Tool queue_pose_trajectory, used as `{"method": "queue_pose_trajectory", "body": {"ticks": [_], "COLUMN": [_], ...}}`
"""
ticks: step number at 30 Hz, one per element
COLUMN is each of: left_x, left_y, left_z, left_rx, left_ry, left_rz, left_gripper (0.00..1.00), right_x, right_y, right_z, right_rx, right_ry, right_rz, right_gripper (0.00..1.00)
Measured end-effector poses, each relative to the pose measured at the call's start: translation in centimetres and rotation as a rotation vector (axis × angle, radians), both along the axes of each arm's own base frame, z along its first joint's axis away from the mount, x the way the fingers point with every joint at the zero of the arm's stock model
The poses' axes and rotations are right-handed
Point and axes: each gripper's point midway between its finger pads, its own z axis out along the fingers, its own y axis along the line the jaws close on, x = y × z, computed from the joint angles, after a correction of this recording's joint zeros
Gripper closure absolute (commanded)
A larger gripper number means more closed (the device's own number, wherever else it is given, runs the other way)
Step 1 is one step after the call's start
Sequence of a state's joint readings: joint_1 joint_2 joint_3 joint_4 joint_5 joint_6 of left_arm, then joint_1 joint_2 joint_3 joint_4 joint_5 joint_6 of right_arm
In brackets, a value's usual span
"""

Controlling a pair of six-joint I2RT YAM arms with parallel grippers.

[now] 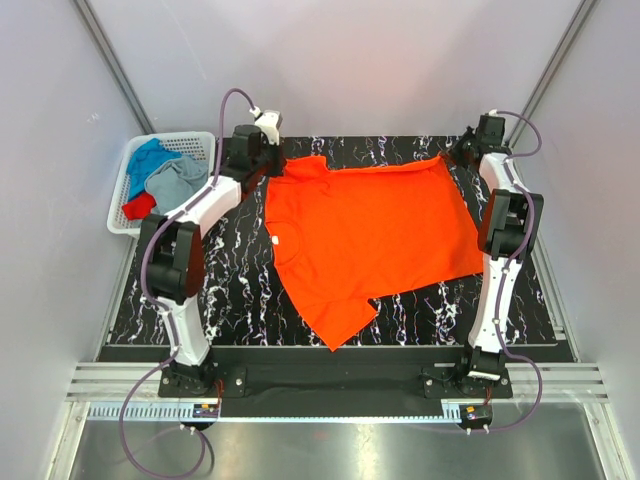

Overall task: Fold and stack the t-shirts
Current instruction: Fold the tshirt

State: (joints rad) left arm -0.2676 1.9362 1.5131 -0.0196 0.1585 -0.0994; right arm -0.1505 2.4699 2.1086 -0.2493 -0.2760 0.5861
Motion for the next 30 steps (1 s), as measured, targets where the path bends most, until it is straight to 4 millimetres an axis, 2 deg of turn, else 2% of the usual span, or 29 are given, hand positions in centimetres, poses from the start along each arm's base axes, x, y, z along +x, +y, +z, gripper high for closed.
{"method": "queue_pose_trajectory", "body": {"ticks": [7,13,20,26,30], "left_x": [-3.3,-6.6,-11.2,-13.0,-14.1], "left_y": [-1.8,-3.7,-2.4,-2.4,-2.3], "left_z": [0.8,-1.2,-4.4,-4.7,-4.6], "left_rx": [0.042,0.119,0.187,0.186,0.179], "left_ry": [0.021,0.125,0.246,0.272,0.295], "left_rz": [-0.055,-0.098,-0.096,-0.096,-0.088], "left_gripper": [1.00,1.00,1.00,1.00,1.00], "right_x": [-2.2,-4.7,-6.1,-7.6,-8.2], "right_y": [-0.5,-0.9,-1.6,-1.8,-1.9], "right_z": [-1.5,-1.1,-1.5,-3.2,-2.6], "right_rx": [-0.026,-0.022,-0.022,-0.020,-0.020], "right_ry": [0.112,0.160,0.189,0.243,0.245], "right_rz": [-0.007,-0.017,-0.036,-0.048,-0.052], "right_gripper": [1.00,1.00,1.00,1.00,1.00]}}
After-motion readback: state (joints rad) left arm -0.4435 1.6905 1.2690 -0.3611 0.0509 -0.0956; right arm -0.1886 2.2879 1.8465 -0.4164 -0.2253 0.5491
